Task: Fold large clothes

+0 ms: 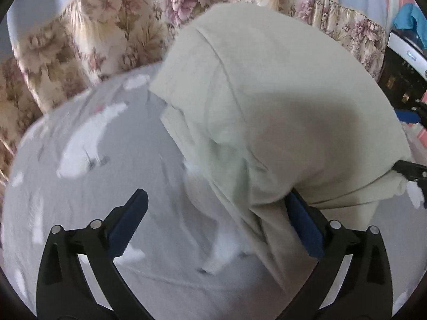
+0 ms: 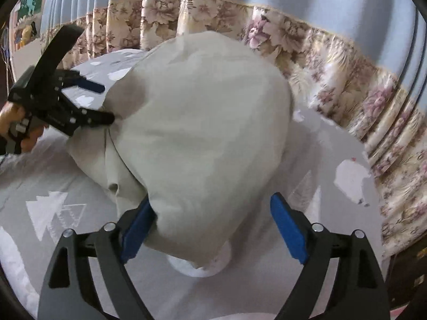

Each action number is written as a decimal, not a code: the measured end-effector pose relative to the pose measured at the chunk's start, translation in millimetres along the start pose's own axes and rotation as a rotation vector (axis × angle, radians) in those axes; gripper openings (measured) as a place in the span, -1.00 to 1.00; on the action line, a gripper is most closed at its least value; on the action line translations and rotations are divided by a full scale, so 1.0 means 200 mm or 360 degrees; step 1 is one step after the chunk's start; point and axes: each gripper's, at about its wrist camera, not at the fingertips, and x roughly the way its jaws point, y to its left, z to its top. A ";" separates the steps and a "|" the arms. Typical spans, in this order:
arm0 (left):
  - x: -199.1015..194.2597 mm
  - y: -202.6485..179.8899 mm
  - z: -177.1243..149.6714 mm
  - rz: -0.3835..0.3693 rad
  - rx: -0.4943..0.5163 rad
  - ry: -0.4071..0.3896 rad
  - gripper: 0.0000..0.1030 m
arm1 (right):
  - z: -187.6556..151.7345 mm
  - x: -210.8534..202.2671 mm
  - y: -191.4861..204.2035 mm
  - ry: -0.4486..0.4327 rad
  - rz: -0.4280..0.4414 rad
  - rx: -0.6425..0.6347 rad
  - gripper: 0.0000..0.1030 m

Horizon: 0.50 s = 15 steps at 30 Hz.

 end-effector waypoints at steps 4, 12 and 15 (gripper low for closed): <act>-0.02 0.01 0.00 0.0041 0.0091 -0.0009 0.94 | -0.02 -0.01 -0.01 0.0015 -0.0014 0.0046 0.66; -0.39 0.15 -0.22 0.0174 -0.0224 -0.0096 0.94 | -0.08 -0.30 -0.05 -0.0150 -0.0041 0.0392 0.84; -0.54 0.15 -0.23 0.0202 -0.0340 -0.0156 0.94 | -0.05 -0.45 0.00 -0.0359 -0.0097 0.0524 0.96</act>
